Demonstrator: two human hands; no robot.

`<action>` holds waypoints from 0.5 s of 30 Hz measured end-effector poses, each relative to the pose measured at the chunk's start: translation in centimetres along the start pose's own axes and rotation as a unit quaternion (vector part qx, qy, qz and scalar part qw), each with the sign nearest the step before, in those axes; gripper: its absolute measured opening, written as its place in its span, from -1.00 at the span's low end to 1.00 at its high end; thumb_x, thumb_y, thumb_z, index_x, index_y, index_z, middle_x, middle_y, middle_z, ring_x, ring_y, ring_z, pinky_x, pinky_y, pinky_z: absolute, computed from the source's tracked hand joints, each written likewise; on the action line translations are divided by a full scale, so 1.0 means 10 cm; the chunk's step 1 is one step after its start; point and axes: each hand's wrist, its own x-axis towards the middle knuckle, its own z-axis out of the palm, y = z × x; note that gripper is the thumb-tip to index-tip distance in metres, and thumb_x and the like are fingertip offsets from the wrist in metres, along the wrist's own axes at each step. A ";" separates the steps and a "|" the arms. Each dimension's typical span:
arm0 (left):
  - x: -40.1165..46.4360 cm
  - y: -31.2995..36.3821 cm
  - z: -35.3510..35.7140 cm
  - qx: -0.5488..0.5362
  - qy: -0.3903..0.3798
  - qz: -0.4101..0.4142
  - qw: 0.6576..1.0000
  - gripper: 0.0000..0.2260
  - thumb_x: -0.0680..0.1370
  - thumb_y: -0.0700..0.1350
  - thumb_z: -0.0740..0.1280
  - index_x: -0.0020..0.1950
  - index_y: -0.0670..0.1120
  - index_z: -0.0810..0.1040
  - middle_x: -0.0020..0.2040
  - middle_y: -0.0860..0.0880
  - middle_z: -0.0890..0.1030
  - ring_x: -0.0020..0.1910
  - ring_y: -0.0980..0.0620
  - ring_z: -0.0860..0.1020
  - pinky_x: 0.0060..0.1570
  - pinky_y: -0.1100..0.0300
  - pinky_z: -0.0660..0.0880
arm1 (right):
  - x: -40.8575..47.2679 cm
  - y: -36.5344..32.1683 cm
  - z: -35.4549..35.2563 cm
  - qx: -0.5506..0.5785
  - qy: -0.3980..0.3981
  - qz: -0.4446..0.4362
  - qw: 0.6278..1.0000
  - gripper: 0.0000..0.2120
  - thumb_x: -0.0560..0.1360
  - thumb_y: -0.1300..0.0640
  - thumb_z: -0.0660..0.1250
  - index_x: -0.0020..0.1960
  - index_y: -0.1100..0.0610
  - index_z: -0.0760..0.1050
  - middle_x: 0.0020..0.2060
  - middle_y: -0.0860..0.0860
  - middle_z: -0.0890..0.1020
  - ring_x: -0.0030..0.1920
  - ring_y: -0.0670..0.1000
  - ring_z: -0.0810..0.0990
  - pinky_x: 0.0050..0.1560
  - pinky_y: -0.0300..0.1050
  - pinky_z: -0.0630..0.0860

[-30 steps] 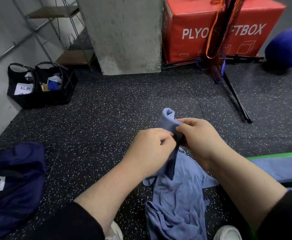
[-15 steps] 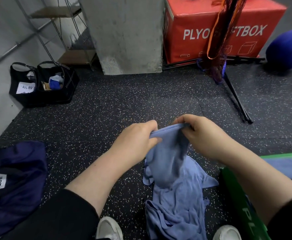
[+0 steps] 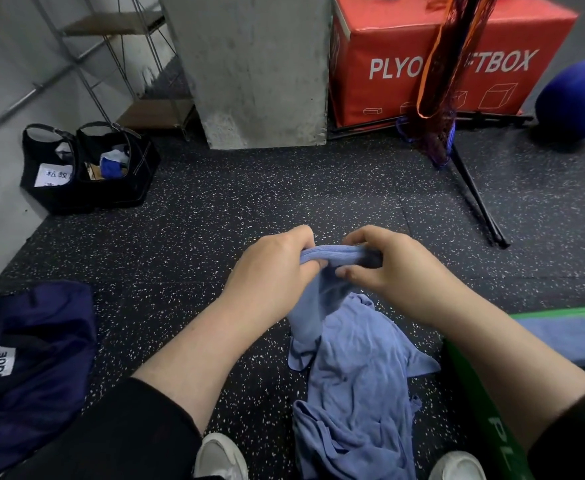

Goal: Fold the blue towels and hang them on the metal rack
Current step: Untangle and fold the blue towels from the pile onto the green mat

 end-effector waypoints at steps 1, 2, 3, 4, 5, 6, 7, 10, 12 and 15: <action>0.00 0.01 -0.01 0.003 0.000 -0.003 1.000 -0.79 0.58 0.05 0.35 -0.18 0.01 0.41 -0.33 0.05 0.50 -0.28 -0.04 0.50 -0.32 0.04 0.36 | 0.00 0.00 0.02 -0.019 0.002 0.002 1.000 -0.85 0.47 -0.01 0.47 -0.16 -0.05 0.50 -0.41 -0.11 0.53 -0.41 -0.17 0.43 -0.36 -0.24 0.36; 0.00 0.02 -0.01 0.009 0.002 -0.009 1.000 -0.81 0.57 0.05 0.35 -0.17 0.01 0.43 -0.33 0.05 0.51 -0.27 -0.04 0.51 -0.32 0.04 0.37 | 0.00 0.00 0.04 -0.037 0.012 0.009 0.999 -0.77 0.49 -0.01 0.45 -0.25 0.00 0.44 -0.46 -0.09 0.47 -0.44 -0.14 0.39 -0.42 -0.25 0.29; 0.00 0.02 -0.01 0.016 0.003 -0.020 1.000 -0.83 0.55 0.03 0.35 -0.16 0.01 0.44 -0.33 0.04 0.51 -0.26 -0.06 0.51 -0.31 0.04 0.37 | 0.01 -0.01 0.05 -0.050 0.023 0.016 0.998 -0.71 0.50 0.00 0.43 -0.29 0.05 0.40 -0.48 -0.06 0.43 -0.46 -0.12 0.35 -0.44 -0.22 0.25; 0.00 0.03 0.00 0.020 0.001 -0.036 0.999 -0.85 0.54 0.01 0.34 -0.17 0.00 0.45 -0.32 0.04 0.52 -0.25 -0.07 0.51 -0.31 0.05 0.37 | 0.01 -0.02 0.06 -0.058 0.035 0.020 0.998 -0.69 0.51 0.01 0.41 -0.30 0.09 0.38 -0.48 -0.04 0.41 -0.46 -0.10 0.33 -0.43 -0.20 0.24; -0.01 0.03 -0.01 0.020 -0.002 -0.054 0.998 -0.87 0.52 0.00 0.33 -0.17 -0.01 0.46 -0.32 0.03 0.53 -0.24 -0.07 0.52 -0.31 0.06 0.36 | 0.01 -0.04 0.07 -0.064 0.042 0.022 0.997 -0.69 0.51 0.02 0.39 -0.29 0.12 0.37 -0.47 -0.03 0.42 -0.42 -0.05 0.36 -0.41 -0.16 0.27; -0.01 0.04 -0.01 0.017 -0.005 -0.073 0.997 -0.88 0.51 -0.01 0.32 -0.17 -0.02 0.47 -0.31 0.02 0.54 -0.23 -0.07 0.52 -0.31 0.07 0.36 | 0.00 -0.07 0.08 -0.070 0.044 0.025 0.996 -0.70 0.50 0.02 0.38 -0.28 0.14 0.37 -0.45 -0.01 0.44 -0.39 0.00 0.39 -0.37 -0.11 0.31; -0.01 0.05 0.00 0.014 -0.006 -0.086 0.996 -0.88 0.50 -0.02 0.31 -0.18 -0.03 0.48 -0.30 0.02 0.55 -0.22 -0.07 0.53 -0.31 0.08 0.35 | -0.01 -0.09 0.09 -0.075 0.044 0.026 0.996 -0.71 0.50 0.02 0.37 -0.28 0.13 0.36 -0.44 -0.01 0.47 -0.37 0.02 0.41 -0.34 -0.07 0.34; -0.01 0.06 0.05 -0.009 -0.001 -0.117 0.993 -0.86 0.49 -0.02 0.31 -0.21 -0.05 0.46 -0.31 0.02 0.54 -0.21 -0.10 0.53 -0.34 0.11 0.32 | -0.04 -0.15 0.13 -0.084 0.049 0.033 0.995 -0.66 0.50 0.02 0.36 -0.34 0.07 0.30 -0.46 -0.01 0.45 -0.39 0.03 0.39 -0.36 -0.06 0.31; 0.01 0.07 0.10 -0.048 0.007 -0.148 0.988 -0.82 0.48 -0.01 0.33 -0.25 -0.06 0.41 -0.34 0.02 0.52 -0.25 -0.11 0.52 -0.35 0.09 0.35 | -0.05 -0.17 0.16 -0.099 0.057 0.033 0.993 -0.64 0.52 -0.02 0.35 -0.33 0.11 0.30 -0.46 0.00 0.44 -0.39 0.07 0.39 -0.39 -0.06 0.29; 0.03 0.08 0.14 -0.112 0.040 -0.182 0.976 -0.79 0.46 0.01 0.36 -0.27 -0.05 0.41 -0.33 -0.01 0.57 -0.27 -0.14 0.60 -0.26 0.00 0.53 | -0.06 -0.24 0.20 -0.100 0.062 0.030 0.993 -0.59 0.55 -0.08 0.32 -0.33 0.15 0.31 -0.49 0.01 0.42 -0.42 0.07 0.36 -0.41 -0.05 0.27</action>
